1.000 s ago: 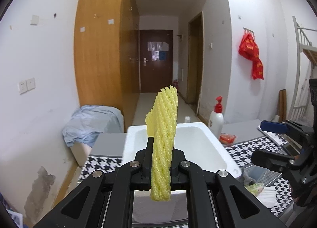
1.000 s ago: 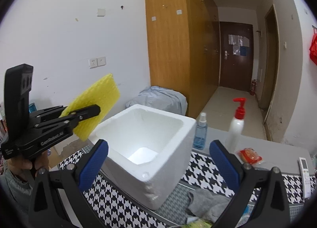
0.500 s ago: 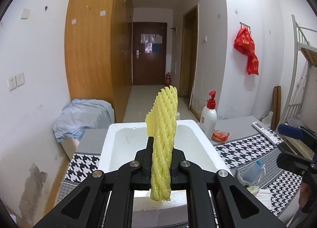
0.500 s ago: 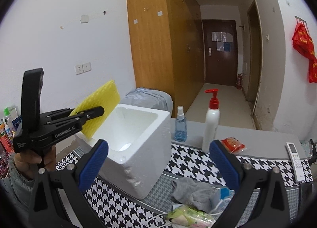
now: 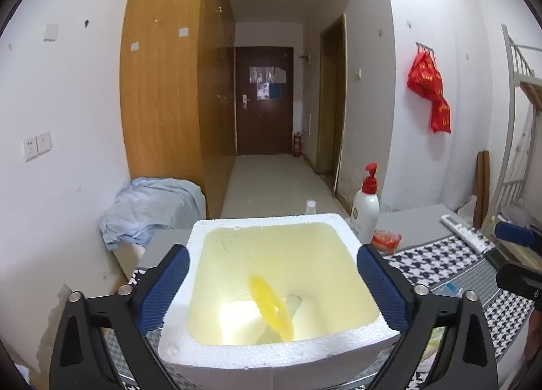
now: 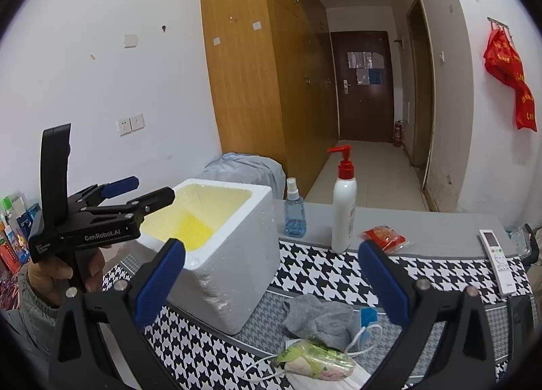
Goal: Organize soft objects
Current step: 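Withdraw both tools from the foam box toward the items on the table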
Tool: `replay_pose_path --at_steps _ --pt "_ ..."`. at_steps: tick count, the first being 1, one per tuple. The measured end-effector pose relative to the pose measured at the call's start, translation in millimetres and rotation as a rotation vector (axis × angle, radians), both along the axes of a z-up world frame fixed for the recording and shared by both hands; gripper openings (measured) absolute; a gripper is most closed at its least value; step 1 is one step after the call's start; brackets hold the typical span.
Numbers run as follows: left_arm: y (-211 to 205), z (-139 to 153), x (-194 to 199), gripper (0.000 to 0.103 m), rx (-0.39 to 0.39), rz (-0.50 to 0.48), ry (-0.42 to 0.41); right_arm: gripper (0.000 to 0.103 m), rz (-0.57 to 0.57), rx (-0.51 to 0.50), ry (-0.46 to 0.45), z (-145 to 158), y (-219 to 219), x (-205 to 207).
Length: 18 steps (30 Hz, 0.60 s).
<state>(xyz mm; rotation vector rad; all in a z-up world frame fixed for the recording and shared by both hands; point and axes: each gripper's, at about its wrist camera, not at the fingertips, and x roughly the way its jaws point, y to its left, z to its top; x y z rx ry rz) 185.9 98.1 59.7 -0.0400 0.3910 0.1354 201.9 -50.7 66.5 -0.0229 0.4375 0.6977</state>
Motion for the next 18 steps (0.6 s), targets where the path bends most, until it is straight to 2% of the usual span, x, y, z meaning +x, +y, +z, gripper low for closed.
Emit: replay_pose_path --at_steps 9,18 --pt "-12 8 -12 0.102 0.011 0.016 -0.033 0.103 0.011 -0.009 -0.022 -1 -12 -3" --pt "-39 20 -43 0.102 0.008 0.013 -0.113 0.103 0.015 -0.001 -0.038 -2 -29 -4"
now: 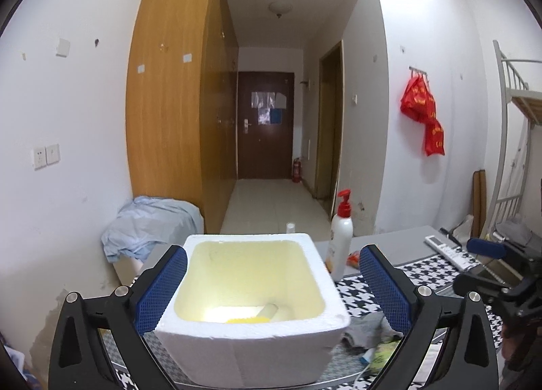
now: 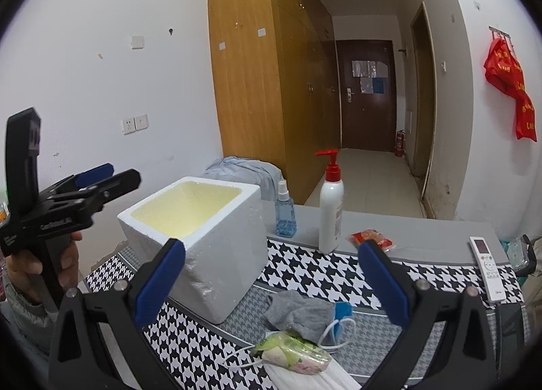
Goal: Organize soft objects
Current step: 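Withdraw both tools from the foam box toward the items on the table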
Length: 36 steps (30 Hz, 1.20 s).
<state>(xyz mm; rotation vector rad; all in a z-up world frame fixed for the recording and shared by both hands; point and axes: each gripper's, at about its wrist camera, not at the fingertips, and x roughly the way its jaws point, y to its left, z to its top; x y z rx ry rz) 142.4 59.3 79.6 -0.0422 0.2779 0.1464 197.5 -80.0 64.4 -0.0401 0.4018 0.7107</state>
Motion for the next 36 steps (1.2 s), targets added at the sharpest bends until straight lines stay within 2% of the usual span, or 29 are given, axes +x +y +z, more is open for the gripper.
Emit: replay_pose_path --at_steps 14,24,36 --pt "-28 -11 -18 0.102 0.043 -0.058 -0.030 0.103 -0.047 0.008 -0.015 -17 -17 -16" --pt "-38 -23 -22 0.102 0.001 -0.136 -0.035 0.103 -0.036 -0.025 -0.060 -24 -22 -28" --pt "-46 -49 -18 0.102 -0.007 -0.185 -0.020 0.103 -0.076 -0.050 -0.025 -48 -33 -24"
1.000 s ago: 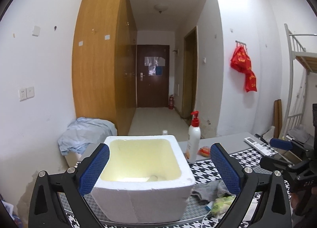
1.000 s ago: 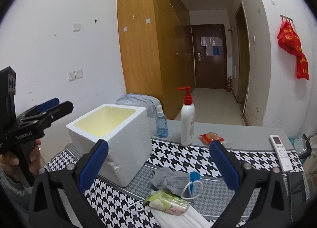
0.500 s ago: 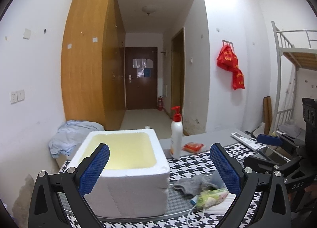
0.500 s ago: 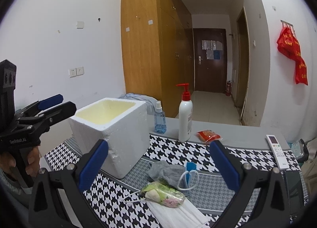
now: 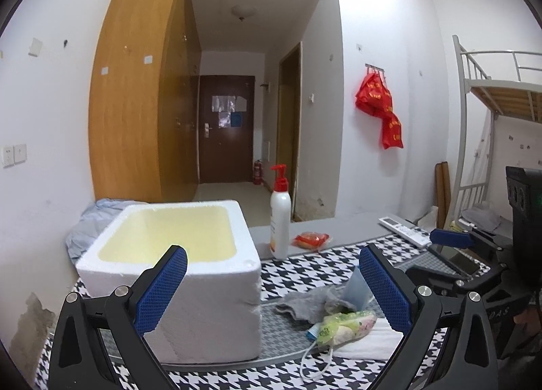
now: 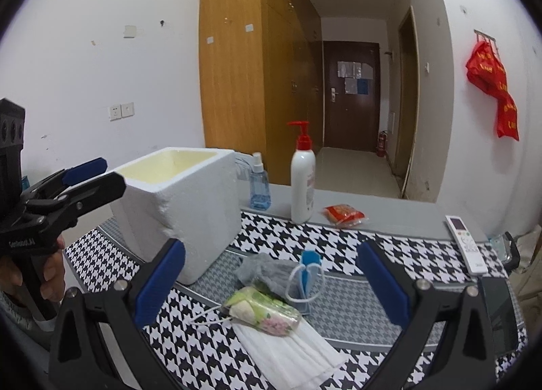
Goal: Organize soft objects
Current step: 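Withdraw both tools from the foam box toward the items on the table, then close the left gripper on the green-labelled plastic bag while the right tool nears the white tissue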
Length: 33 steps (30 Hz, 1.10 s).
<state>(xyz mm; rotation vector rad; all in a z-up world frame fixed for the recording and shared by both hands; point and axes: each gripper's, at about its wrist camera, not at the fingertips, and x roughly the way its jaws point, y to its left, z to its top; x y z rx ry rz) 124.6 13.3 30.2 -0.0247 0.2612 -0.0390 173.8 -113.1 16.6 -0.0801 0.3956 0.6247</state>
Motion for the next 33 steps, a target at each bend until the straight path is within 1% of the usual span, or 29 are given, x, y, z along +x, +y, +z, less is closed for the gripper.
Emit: replay_pose_path --at_steps 4,7,12,18,23,27,31,33 --pt "-3 -8 3 0.102 0.001 -0.018 0.014 0.103 -0.015 0.012 0.022 -10 -7 1" --pt "-5 -14 6 0.102 -0.014 -0.052 0.038 0.103 -0.010 0.015 0.038 -13 -9 1" --pt "-12 -20 10 0.102 -0.020 -0.077 0.055 0.103 -0.030 -0.009 0.040 -18 -11 0" --pt "-21 -28 13 0.102 0.000 -0.110 0.073 0.103 -0.029 -0.038 0.053 -27 -12 0" --pt "-29 -33 17 0.102 0.008 -0.140 0.093 0.103 -0.047 -0.015 0.096 -35 -22 3" --pt "-34 -39 24 0.102 0.002 -0.160 0.128 0.103 -0.056 -0.004 0.144 -45 -31 8" --pt "-44 -45 27 0.102 0.030 -0.195 0.154 0.103 -0.074 -0.014 0.155 -51 -37 9" --pt "-48 -50 32 0.102 0.036 -0.206 0.180 0.103 -0.079 -0.016 0.160 -53 -40 8"
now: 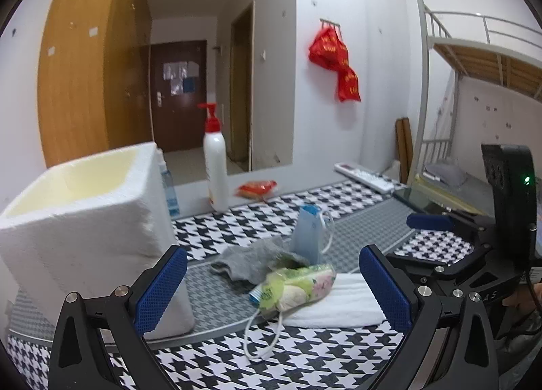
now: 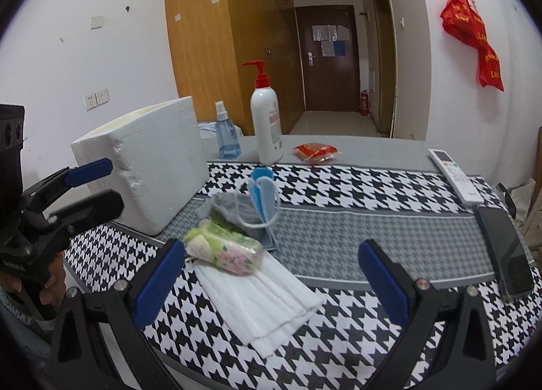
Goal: Organize soft objects
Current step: 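Close the left gripper on the green-labelled plastic bag while the right tool nears the white tissue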
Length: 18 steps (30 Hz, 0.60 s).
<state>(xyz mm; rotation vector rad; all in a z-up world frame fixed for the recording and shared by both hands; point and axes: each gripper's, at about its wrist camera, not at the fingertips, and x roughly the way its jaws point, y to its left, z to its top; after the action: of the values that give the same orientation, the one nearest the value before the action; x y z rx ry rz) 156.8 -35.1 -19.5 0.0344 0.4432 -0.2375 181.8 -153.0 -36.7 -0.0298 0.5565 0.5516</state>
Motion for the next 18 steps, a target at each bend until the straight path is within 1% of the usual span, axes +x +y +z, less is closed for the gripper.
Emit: replay_pose_path --at_steps 5,9,14,18 --pt "-5 -9 11 0.102 -0.002 -0.016 0.054 0.103 -0.012 -0.035 0.006 -9 -2 0" --pt "-11 -16 19 0.102 -0.007 -0.022 0.093 0.103 -0.032 -0.039 0.036 -16 -9 4" --pt "-17 -22 27 0.102 -0.009 -0.025 0.127 0.103 -0.028 -0.041 0.042 -21 -12 3" --pt "-22 -27 34 0.102 -0.017 -0.024 0.165 0.103 -0.032 -0.055 0.064 -27 -13 7"
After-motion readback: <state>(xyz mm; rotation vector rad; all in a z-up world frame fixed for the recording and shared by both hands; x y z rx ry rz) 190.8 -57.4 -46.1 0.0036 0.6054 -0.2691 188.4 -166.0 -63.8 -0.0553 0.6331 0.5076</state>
